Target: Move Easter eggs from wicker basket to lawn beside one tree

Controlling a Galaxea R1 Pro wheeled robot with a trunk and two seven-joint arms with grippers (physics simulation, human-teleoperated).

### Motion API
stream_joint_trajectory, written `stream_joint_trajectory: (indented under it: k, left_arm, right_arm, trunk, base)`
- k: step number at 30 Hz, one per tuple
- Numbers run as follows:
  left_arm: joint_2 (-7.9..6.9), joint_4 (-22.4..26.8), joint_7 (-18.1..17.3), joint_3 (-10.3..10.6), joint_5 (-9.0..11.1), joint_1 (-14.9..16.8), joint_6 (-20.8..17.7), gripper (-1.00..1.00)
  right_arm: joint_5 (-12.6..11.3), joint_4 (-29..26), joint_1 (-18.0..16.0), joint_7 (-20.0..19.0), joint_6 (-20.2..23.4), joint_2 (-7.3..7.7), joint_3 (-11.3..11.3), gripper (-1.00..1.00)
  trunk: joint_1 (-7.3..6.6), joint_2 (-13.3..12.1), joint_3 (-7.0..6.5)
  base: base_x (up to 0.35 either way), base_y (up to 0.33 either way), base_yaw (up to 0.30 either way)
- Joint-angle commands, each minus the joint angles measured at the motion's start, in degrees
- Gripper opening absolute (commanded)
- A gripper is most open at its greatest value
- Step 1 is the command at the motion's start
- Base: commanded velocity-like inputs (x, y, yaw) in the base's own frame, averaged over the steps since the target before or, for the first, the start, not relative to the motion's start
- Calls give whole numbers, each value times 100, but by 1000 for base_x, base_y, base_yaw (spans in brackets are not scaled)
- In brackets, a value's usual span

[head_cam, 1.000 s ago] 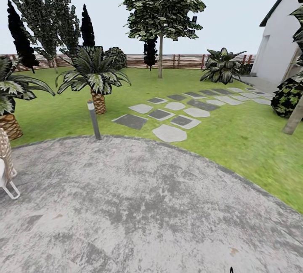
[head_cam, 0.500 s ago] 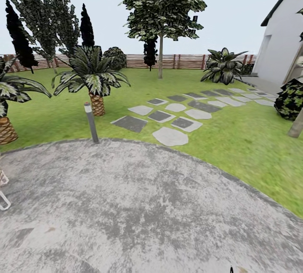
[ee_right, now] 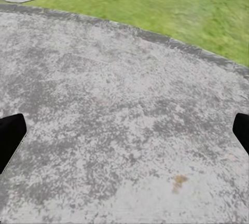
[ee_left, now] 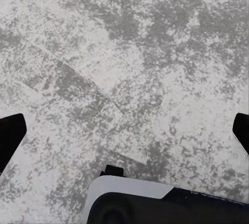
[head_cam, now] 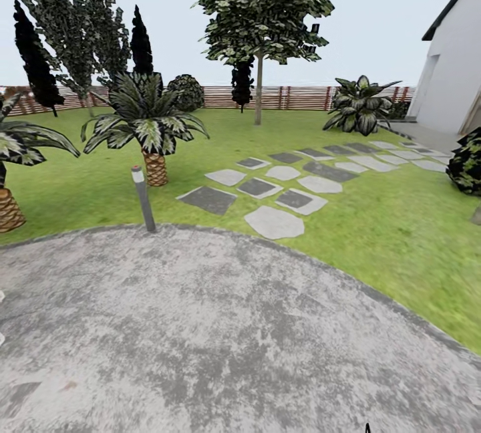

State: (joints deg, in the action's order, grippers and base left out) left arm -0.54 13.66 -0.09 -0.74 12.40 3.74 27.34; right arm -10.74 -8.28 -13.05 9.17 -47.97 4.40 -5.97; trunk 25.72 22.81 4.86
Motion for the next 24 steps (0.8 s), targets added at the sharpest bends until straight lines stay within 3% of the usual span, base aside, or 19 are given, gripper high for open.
stream_joint_trajectory:
  k: [1,8,24]
  left_arm:
    - [1,-4,-2,-5,8,5,18,100]
    - [1,-4,-2,-5,8,7,17,100]
    - [1,-4,0,-5,8,8,17,100]
  right_arm:
    - [-7,2,-4,-3,-17,0,-9,100]
    - [-7,2,-4,-10,-19,0,-9,100]
    - [1,2,-4,-12,-28,0,-9,100]
  trunk:
    - [6,11,12]
    - [6,11,12]
    - [6,11,-56]
  base:
    - [333,-84,149]
    - [333,-94,120]
    - [333,-87,4]
